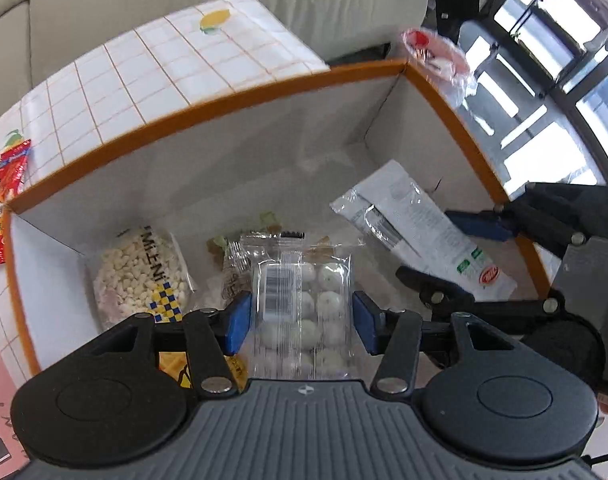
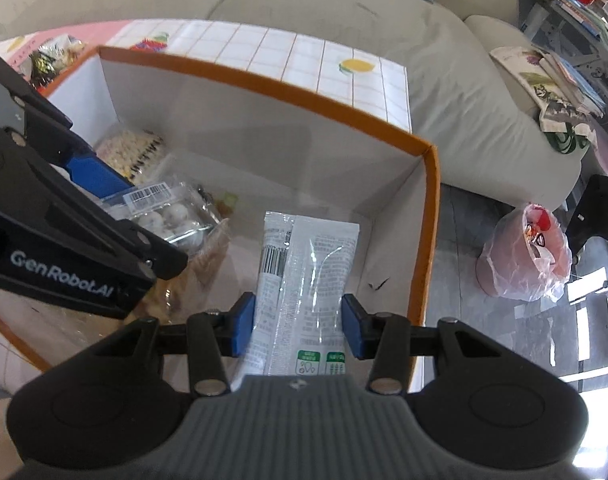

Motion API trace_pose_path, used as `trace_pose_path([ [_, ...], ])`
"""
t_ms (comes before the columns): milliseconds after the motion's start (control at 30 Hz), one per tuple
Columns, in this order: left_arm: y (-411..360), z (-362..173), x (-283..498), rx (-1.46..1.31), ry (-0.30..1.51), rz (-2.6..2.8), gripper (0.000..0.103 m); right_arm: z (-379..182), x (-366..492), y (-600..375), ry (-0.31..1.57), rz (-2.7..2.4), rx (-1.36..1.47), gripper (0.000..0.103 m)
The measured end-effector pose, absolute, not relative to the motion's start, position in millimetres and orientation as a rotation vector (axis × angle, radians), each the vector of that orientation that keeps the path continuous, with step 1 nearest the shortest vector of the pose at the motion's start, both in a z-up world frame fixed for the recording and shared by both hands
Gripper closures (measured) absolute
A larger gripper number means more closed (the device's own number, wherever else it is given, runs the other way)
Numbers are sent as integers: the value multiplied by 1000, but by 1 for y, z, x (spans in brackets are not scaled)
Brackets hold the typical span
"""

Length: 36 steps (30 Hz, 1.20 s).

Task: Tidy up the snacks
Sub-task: 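Open both tools to drop the bags into the orange box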

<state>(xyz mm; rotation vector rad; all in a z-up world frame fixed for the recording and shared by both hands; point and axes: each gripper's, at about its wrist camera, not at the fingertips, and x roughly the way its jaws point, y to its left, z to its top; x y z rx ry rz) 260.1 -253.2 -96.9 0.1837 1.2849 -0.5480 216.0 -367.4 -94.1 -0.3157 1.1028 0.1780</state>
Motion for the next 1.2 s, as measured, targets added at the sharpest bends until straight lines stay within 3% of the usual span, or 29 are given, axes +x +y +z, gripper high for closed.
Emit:
trace_pose_path([
  [300, -255, -92, 262, 182, 1273, -541, 36, -106, 224, -364, 1134, 189, -366, 57],
  [400, -252, -87, 260, 179, 1254, -546, 26, -103, 224, -362, 1132, 186, -376, 57],
  [533, -249, -75, 259, 167, 1233, -543, 18, -96, 224, -361, 1129, 173, -382, 44],
  [633, -247, -63, 254, 174, 1218, -556, 17, -91, 222, -358, 1126, 166, -399, 43],
  [767, -240, -42, 244, 170, 1184, -570, 17, -79, 217, -354, 1110, 150, -425, 33],
  [1200, -190, 13, 202, 109, 1013, -495, 18, -21, 173, -341, 972, 8, -266, 25],
])
